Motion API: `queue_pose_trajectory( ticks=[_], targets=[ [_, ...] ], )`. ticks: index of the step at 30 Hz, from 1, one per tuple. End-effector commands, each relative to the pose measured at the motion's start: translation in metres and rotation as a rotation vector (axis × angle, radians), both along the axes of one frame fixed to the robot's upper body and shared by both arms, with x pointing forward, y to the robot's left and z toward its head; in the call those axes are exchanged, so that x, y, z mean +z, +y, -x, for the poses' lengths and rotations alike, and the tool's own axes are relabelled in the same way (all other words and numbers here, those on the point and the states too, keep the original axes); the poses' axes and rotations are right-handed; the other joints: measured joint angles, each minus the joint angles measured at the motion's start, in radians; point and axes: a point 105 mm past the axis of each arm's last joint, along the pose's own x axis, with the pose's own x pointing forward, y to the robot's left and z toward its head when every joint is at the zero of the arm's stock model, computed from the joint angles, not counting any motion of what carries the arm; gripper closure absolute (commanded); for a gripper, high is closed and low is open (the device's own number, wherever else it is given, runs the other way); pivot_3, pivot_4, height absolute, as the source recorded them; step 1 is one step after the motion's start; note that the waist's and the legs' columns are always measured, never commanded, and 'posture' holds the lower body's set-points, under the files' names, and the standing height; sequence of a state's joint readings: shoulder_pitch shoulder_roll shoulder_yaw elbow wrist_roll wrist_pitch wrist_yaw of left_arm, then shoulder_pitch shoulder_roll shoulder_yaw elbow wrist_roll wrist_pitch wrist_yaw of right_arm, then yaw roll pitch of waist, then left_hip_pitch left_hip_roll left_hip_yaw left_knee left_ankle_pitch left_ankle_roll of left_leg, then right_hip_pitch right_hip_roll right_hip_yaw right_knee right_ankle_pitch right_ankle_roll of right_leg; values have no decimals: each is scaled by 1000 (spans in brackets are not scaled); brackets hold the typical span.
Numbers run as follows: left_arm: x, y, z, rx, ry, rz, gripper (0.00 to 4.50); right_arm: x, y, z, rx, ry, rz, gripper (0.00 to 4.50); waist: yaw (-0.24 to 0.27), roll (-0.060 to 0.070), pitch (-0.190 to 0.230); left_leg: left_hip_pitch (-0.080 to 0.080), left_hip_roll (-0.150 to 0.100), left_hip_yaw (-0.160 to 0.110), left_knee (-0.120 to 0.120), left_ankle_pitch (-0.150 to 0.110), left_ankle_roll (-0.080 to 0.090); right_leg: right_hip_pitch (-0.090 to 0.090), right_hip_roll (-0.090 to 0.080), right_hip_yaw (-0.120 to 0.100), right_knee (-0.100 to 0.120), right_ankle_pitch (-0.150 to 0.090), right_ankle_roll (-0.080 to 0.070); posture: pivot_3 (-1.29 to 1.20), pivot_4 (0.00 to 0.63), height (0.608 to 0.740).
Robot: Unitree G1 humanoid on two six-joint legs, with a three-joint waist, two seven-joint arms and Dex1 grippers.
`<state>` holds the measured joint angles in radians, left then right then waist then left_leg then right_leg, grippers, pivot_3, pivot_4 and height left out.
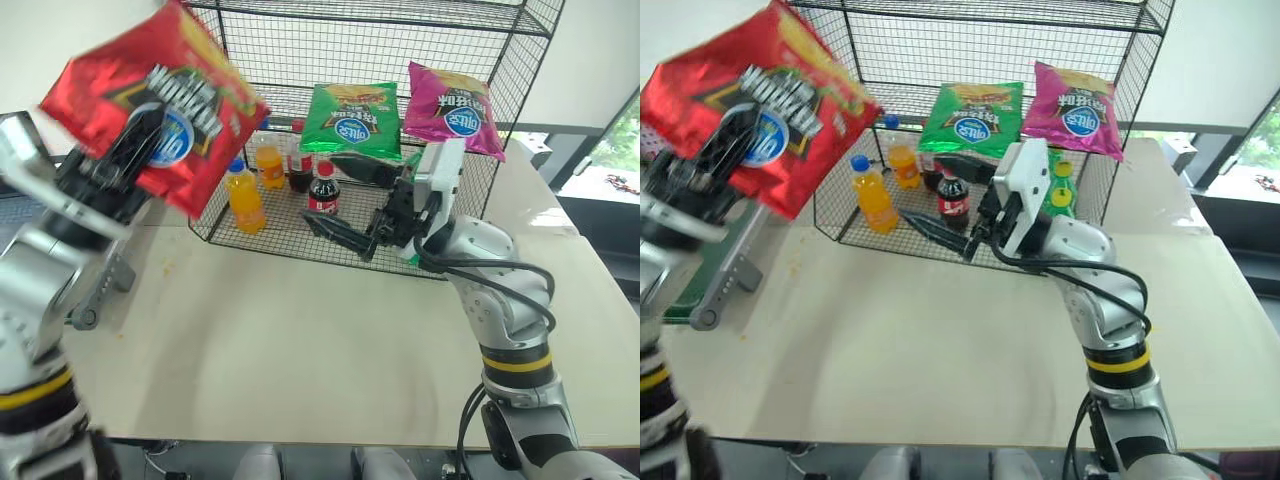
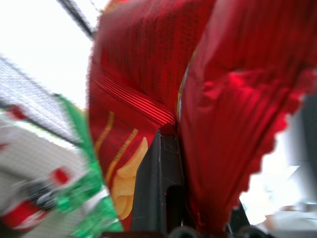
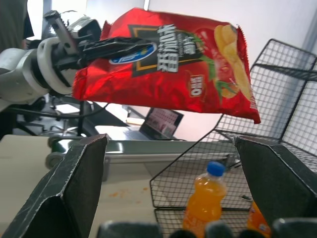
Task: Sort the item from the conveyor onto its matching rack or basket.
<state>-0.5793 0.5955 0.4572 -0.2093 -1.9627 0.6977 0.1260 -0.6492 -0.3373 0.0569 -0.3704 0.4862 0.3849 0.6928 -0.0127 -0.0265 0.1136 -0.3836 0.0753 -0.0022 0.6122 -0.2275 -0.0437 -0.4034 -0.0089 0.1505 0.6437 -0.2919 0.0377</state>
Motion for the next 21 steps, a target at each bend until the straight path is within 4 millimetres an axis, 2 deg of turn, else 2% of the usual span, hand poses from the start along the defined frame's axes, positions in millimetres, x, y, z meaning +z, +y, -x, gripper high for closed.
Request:
queue_pose_trajectory(
  ticks=[1, 10, 16, 21],
  targets=[
    [-1, -16, -16, -103, 30, 61, 4430, 16, -9, 9, -63, -62, -30, 0, -2, 0, 0, 0, 0, 0, 0, 0, 0, 0, 0, 0, 0, 0, 0, 0, 150, 740],
    [-17, -52, -47, -248, 99, 286, 4430, 16, -23, 12, -177, -75, -27, 0, 0, 0, 0, -1, 0, -1, 2, 1, -1, 0, 0, 0, 0, 0, 0, 0, 150, 740],
    [-19, -51, -69, -222, 95, 394, 4430, 17, -25, 11, -194, -76, -24, 0, 0, 0, 0, -1, -1, -1, 3, 1, -1, 1, 0, 0, 0, 0, 1, 0, 150, 740],
    [-22, -35, -94, -144, 109, 476, 4430, 21, -24, 10, -191, -81, -17, 0, -1, 0, 0, -2, -1, -2, 3, 1, -1, 1, 0, 0, -1, 0, 1, 0, 150, 740]
  ],
)
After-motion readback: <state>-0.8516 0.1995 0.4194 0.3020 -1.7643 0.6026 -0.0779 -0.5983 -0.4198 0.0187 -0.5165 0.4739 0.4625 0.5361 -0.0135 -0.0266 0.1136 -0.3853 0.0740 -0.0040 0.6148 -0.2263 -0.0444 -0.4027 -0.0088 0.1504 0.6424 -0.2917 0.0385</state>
